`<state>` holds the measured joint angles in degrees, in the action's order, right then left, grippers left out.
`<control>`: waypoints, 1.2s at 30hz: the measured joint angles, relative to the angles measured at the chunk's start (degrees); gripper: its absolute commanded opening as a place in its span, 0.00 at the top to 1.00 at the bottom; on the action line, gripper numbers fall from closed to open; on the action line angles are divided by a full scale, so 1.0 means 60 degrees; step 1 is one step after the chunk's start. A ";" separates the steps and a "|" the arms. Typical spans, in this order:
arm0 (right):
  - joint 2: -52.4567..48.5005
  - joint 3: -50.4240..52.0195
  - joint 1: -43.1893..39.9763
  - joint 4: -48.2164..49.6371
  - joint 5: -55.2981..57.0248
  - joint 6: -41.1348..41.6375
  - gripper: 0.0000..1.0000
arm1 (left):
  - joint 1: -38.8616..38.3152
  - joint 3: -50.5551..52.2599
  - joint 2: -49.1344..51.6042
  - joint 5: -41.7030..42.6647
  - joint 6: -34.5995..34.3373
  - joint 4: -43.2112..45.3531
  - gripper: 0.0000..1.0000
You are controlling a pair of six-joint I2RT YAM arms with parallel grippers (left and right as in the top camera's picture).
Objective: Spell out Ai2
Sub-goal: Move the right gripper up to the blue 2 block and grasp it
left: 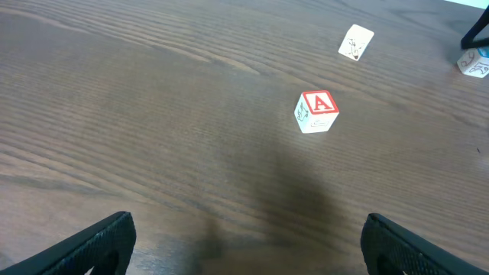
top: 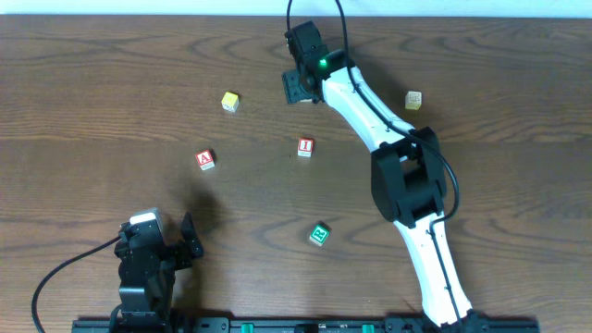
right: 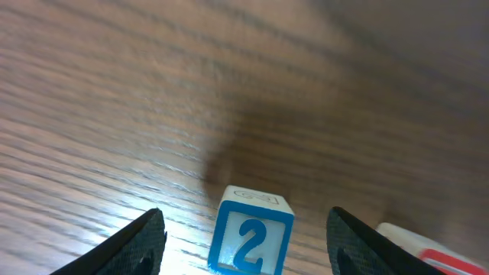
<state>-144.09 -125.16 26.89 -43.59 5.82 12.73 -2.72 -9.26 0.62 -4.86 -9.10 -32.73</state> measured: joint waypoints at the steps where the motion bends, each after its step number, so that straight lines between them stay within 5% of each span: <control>1: -0.0087 0.0000 0.0000 -0.0047 -0.0004 0.0000 0.33 | 0.0000 0.0000 0.0000 0.0000 0.0000 0.0000 0.05; 7: -0.0291 0.0004 0.0000 -0.0153 -0.0015 -0.0040 0.42 | 0.0000 0.0000 0.0000 0.0000 0.0000 0.0000 0.05; 12: -0.0291 0.0000 0.0000 -0.0047 -0.0033 -0.0080 0.65 | 0.0000 0.0000 0.0000 0.0000 0.0000 0.0000 0.05; 30: -0.0291 -0.0138 0.0000 -0.0397 -0.0040 -0.0106 0.78 | 0.0000 0.0000 0.0000 0.0000 0.0000 0.0000 0.04; 34: -0.0222 -0.0754 0.0000 -0.1490 -0.0040 -0.0106 0.97 | 0.0000 0.0000 0.0000 0.0000 0.0000 0.0000 0.05; 36: 0.0055 -0.1188 0.0000 -0.2357 -0.0062 -0.0106 0.99 | 0.0000 0.0000 0.0000 0.0000 0.0000 0.0000 0.04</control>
<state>-143.76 -132.29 26.89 -57.74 5.45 12.10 -2.72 -9.26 0.62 -4.86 -9.10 -32.73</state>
